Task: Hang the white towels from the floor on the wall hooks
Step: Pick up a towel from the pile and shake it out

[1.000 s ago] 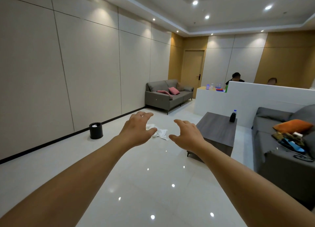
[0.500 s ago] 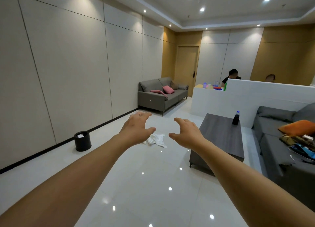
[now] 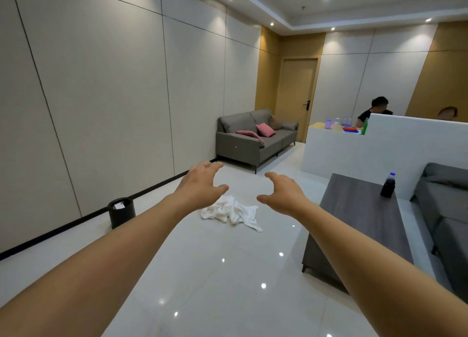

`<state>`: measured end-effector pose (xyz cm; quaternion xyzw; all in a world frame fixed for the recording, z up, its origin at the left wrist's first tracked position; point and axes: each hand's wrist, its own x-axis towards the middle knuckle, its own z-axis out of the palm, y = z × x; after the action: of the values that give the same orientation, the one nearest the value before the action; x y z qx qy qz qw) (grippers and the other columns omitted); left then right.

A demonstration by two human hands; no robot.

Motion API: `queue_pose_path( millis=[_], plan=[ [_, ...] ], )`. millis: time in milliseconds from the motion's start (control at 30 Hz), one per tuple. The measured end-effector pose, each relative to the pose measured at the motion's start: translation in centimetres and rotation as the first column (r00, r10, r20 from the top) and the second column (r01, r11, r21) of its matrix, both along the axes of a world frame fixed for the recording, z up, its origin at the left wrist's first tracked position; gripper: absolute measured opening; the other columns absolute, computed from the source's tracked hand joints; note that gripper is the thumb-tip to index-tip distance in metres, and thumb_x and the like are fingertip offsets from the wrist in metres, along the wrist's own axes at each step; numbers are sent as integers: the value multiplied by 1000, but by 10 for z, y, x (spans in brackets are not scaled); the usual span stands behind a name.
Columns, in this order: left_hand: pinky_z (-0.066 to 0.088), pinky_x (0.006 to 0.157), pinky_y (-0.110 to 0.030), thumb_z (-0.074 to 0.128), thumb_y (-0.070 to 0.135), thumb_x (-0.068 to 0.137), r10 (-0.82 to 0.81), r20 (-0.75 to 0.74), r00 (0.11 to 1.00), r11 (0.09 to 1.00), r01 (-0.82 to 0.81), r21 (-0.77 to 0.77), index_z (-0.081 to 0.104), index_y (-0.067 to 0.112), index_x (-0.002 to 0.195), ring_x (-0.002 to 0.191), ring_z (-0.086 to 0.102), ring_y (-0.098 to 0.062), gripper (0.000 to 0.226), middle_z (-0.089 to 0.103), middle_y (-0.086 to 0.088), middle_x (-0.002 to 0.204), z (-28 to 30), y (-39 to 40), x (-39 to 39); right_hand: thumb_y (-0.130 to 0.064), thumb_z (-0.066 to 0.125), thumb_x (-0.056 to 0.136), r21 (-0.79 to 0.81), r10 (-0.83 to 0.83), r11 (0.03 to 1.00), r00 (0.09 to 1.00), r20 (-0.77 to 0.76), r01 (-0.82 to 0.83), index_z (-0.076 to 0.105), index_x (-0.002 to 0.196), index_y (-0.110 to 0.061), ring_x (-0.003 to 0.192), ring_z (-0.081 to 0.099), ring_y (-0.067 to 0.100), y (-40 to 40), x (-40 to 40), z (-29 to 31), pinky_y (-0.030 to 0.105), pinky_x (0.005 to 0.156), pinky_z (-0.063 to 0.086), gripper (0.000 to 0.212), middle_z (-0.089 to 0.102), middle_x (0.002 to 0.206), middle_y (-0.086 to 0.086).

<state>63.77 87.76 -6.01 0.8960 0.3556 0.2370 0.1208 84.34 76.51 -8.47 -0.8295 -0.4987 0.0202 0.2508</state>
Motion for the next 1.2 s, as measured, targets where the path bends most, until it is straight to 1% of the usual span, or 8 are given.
queue_pose_path(
  millis=[167,267,467,533,633,767,1000,1200],
  plan=[
    [36,108,-39,59,46,88,52,-41,998,997,-54,-50,34,31,147,134,37,-21,66,40,0,146,3,96,68,-41,70,83,-4,23,1000,1000,-19,-23,35,148,-24,127,48,24,93,75,5,27,84,36,76,49,144,4],
    [36,108,-39,59,47,88,63,-27,998,994,-65,-87,35,31,146,135,36,-21,65,38,1,148,-5,144,103,-39,70,83,-13,41,999,997,-58,-42,35,148,-23,125,49,23,143,109,0,26,84,36,75,48,145,4],
    [38,106,-38,59,47,87,57,-87,995,988,-69,-136,35,33,146,133,38,-20,65,38,1,147,-36,239,159,-36,68,84,-63,62,995,990,-130,-71,36,148,-22,119,52,23,235,160,-27,26,81,39,72,52,139,5],
    [39,106,-39,59,47,87,39,-113,993,988,-55,-143,34,32,146,134,38,-20,66,37,0,148,-48,274,175,-36,67,85,-78,55,995,988,-145,-67,36,148,-22,120,51,23,266,176,-38,28,84,41,71,52,139,5],
    [38,106,-39,59,47,87,27,-126,992,987,-47,-153,33,32,147,134,37,-20,67,36,0,149,-65,332,200,-36,67,85,-93,33,994,986,-165,-48,36,148,-22,127,48,24,318,201,-53,34,95,44,71,49,142,6],
    [39,106,-39,60,45,87,-2,-109,994,982,-18,-189,33,31,147,134,37,-20,67,36,0,149,-85,415,239,-35,67,86,-112,3,993,983,-186,-24,38,147,-21,120,53,24,394,232,-71,32,89,44,69,56,133,7],
    [39,104,-37,59,45,86,-92,-150,984,963,50,-264,34,31,146,134,37,-22,67,37,-2,148,-120,553,306,-37,69,84,-190,-75,981,968,-239,29,42,145,-21,121,53,24,521,281,-101,32,92,46,68,55,133,8],
    [37,101,-36,59,46,85,-103,-183,978,938,34,-346,36,31,145,133,38,-23,65,39,-2,146,-154,642,351,-41,70,83,-271,-122,962,951,-283,43,43,144,-21,123,52,25,598,326,-134,35,96,46,70,55,134,7]
  ],
)
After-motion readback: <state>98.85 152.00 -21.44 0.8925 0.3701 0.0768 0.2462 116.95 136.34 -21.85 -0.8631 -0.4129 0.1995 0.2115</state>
